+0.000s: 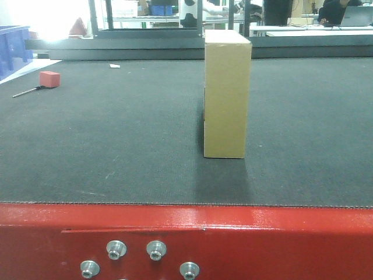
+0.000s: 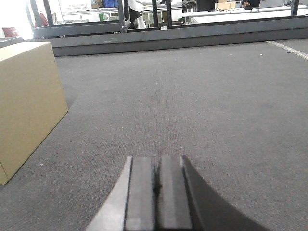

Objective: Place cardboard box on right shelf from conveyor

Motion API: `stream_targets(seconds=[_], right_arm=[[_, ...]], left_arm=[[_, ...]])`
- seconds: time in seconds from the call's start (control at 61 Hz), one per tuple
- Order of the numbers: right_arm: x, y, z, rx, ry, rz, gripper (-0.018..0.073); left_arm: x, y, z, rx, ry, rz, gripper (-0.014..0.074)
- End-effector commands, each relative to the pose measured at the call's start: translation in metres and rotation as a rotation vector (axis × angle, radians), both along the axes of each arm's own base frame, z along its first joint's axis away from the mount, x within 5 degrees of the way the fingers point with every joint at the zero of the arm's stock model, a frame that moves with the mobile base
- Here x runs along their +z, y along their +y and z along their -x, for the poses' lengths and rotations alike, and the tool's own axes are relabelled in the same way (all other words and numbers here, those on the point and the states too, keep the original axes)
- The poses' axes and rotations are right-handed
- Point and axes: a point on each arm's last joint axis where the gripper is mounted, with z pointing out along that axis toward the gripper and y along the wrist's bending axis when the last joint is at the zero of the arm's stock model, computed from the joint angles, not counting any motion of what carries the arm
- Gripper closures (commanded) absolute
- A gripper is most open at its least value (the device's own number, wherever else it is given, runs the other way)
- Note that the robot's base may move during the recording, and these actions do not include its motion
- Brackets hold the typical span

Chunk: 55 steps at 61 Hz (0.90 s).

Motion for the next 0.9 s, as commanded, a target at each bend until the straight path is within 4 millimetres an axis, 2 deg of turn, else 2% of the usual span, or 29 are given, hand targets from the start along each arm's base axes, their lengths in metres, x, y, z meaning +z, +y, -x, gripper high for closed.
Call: stream_targets(seconds=[0.0, 0.377, 0.557, 0.738, 0.803, 0.885], right_arm=[[0.01, -0.001, 0.002, -0.017, -0.11, 0.004, 0.0537], [0.014, -0.002, 0.003, -0.023, -0.151, 0.007, 0.0537], [0.025, -0.003, 0.004, -0.034, -0.239, 0.01, 0.0537], [0.067, -0.001, 0.013, -0.021, -0.284, 0.012, 0.0515], [0.086, -0.001, 0.013, -0.019, -0.29, 0.014, 0.0445], [0.108, -0.001, 0.006, -0.019, -0.275, 0.013, 0.0304]], left_arm=[[0.005, 0.001, 0.001, 0.007, -0.091, 0.012, 0.0713], [0.005, 0.001, 0.001, 0.007, -0.091, 0.012, 0.0713], [0.005, 0.001, 0.001, 0.007, -0.091, 0.012, 0.0713], [0.005, 0.001, 0.001, 0.007, -0.091, 0.012, 0.0713], [0.005, 0.001, 0.001, 0.007, -0.091, 0.012, 0.0713], [0.005, 0.001, 0.001, 0.007, -0.091, 0.012, 0.0713]])
